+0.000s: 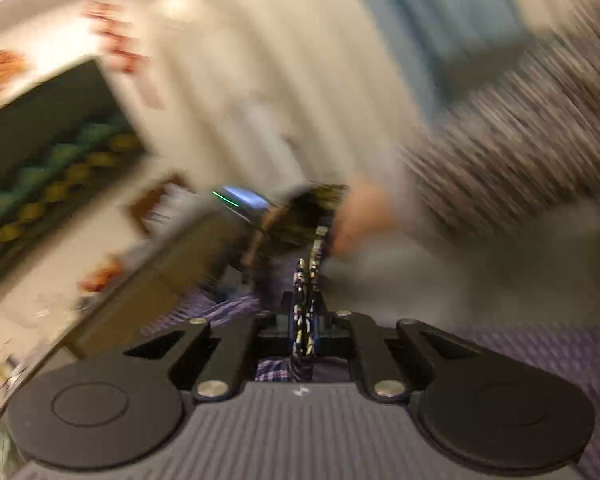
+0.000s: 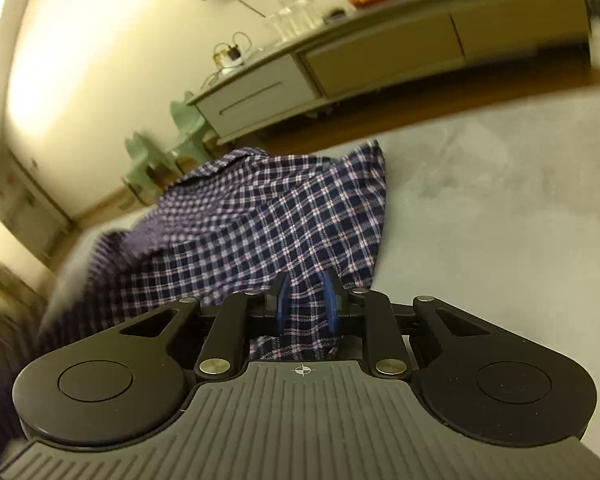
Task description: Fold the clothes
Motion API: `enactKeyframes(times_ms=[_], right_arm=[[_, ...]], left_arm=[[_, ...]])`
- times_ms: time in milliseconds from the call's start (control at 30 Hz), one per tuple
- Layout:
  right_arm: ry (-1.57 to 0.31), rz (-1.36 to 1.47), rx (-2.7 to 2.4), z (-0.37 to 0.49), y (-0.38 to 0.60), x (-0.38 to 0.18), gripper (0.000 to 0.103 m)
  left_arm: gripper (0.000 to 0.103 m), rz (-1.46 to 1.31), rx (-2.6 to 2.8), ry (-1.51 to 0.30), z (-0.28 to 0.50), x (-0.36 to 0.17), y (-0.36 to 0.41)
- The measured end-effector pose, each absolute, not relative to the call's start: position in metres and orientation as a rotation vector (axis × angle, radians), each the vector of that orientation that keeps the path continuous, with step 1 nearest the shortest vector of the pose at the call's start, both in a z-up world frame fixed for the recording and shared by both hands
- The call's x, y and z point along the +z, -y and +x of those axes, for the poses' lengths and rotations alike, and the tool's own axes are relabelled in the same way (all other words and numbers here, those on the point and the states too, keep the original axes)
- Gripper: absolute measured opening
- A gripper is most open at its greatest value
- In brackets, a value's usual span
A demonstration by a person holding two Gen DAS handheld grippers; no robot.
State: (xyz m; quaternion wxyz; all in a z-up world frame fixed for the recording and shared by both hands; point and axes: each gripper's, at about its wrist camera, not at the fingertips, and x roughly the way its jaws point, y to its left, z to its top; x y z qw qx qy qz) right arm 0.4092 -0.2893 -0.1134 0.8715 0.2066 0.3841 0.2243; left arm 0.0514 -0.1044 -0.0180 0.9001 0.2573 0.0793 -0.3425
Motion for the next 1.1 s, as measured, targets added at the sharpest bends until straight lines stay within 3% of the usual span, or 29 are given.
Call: enactKeyframes(times_ms=[133, 267, 433, 567, 800, 833, 867, 900, 1100], right_arm=[[-0.848, 0.581, 0.528, 0.410, 0.311, -0.120, 0.029], [-0.859, 0.713, 0.560, 0.410, 0.327, -0.130, 0.042], [-0.832, 0.734, 0.612, 0.403, 0.326, -0.122, 0.046], [-0.798, 0.731, 0.671, 0.399, 0.318, -0.113, 0.060], [-0.794, 0.574, 0.675, 0.393, 0.284, -0.113, 0.062], [-0.787, 0.545, 0.667, 0.392, 0.279, -0.112, 0.051], [-0.787, 0.530, 0.661, 0.391, 0.276, -0.113, 0.027], [-0.790, 0.529, 0.653, 0.393, 0.274, -0.112, 0.018], [-0.753, 0.588, 0.591, 0.396, 0.297, -0.106, 0.015]], left_arm=[[0.007, 0.588, -0.784, -0.191, 0.039, -0.029, 0.113], [0.007, 0.644, -0.860, -0.218, 0.027, -0.041, 0.122], [0.007, 0.714, -0.954, -0.253, 0.012, -0.055, 0.134], [0.007, 0.795, -1.000, -0.286, 0.002, -0.073, 0.140], [0.007, 0.770, -0.979, -0.276, -0.002, -0.072, 0.136], [0.007, 0.743, -0.970, -0.268, -0.001, -0.067, 0.133], [0.007, 0.717, -0.960, -0.261, 0.000, -0.062, 0.129], [0.007, 0.690, -0.950, -0.253, 0.001, -0.057, 0.125], [0.007, 0.539, -0.928, -0.237, 0.003, -0.031, 0.104]])
